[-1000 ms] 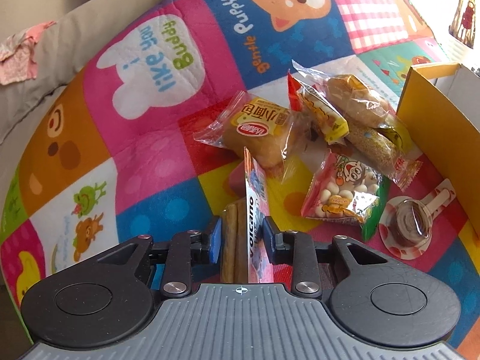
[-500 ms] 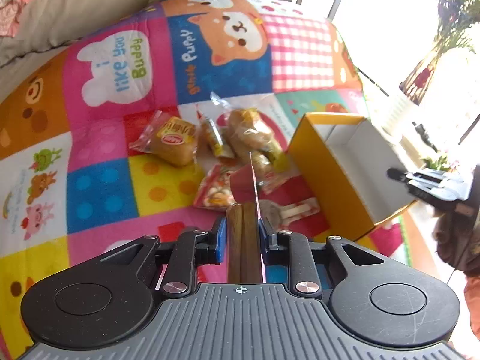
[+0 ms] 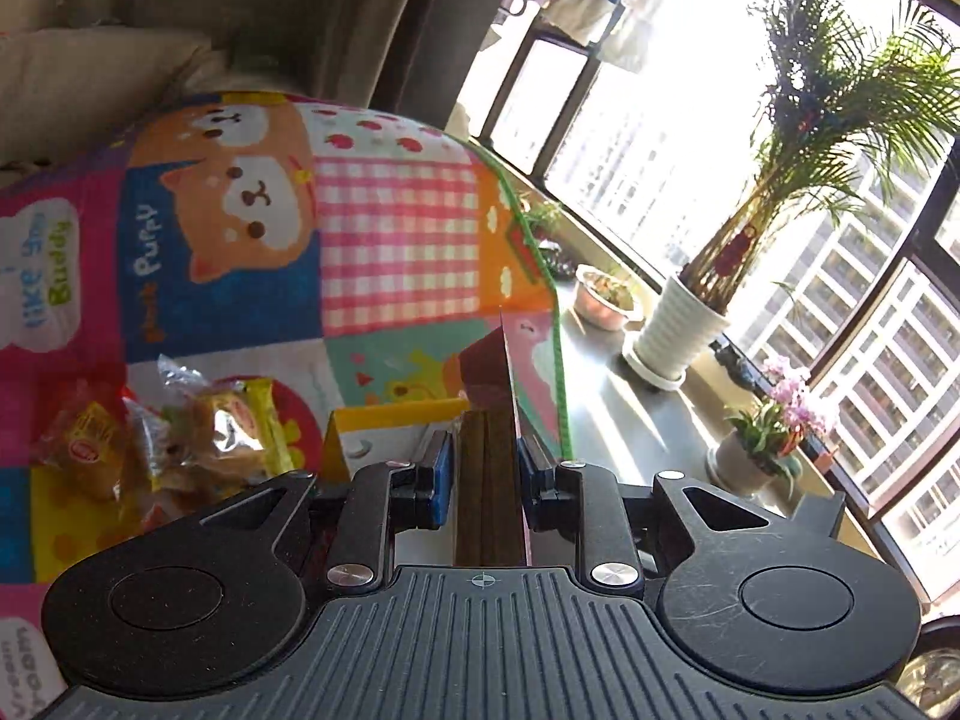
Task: Organize objects
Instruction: 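Carry the Volcano packet into the yellow box and open the left tool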
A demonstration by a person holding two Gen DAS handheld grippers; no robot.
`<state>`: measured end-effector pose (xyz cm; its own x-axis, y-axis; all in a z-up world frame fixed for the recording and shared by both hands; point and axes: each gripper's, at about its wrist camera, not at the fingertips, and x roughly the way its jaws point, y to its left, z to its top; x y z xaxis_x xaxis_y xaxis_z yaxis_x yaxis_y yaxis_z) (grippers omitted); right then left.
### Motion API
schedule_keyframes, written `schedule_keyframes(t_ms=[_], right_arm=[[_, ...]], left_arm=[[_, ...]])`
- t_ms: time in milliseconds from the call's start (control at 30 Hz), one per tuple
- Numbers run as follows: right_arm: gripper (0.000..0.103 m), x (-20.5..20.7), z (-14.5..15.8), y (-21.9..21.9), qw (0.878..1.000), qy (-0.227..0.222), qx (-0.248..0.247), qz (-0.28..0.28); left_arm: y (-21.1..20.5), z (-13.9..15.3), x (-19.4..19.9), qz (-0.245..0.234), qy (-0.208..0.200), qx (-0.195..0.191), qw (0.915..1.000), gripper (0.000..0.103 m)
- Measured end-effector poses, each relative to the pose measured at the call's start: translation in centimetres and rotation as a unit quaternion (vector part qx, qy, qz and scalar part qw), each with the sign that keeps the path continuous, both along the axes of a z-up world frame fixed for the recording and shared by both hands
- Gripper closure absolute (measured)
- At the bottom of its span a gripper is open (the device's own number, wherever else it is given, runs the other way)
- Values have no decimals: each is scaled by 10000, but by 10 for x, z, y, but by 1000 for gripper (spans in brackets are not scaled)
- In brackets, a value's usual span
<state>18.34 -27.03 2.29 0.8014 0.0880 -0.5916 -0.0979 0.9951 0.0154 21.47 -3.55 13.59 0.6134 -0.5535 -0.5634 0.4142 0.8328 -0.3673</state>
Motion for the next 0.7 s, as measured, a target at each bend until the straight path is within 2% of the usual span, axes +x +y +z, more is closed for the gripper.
schedule_keyframes(t_ms=[133, 367, 500, 600, 700], right_arm=[[97, -1, 3, -1, 10000, -37, 31, 38], [97, 5, 1, -6, 9999, 37, 113, 58], [97, 6, -1, -3, 9999, 80, 80, 70], [97, 6, -1, -2, 9999, 81, 31, 73], [97, 7, 0, -1, 9999, 83, -26, 84]], left_arm=[[-10, -10, 7, -3, -2, 10, 10000, 77], [16, -11, 17, 206, -36, -429, 9989, 77], [42, -19, 25, 646, -41, -191, 9977, 77], [65, -26, 31, 1108, -188, 200, 9935, 77], [86, -33, 40, 1397, -155, 405, 9892, 77]])
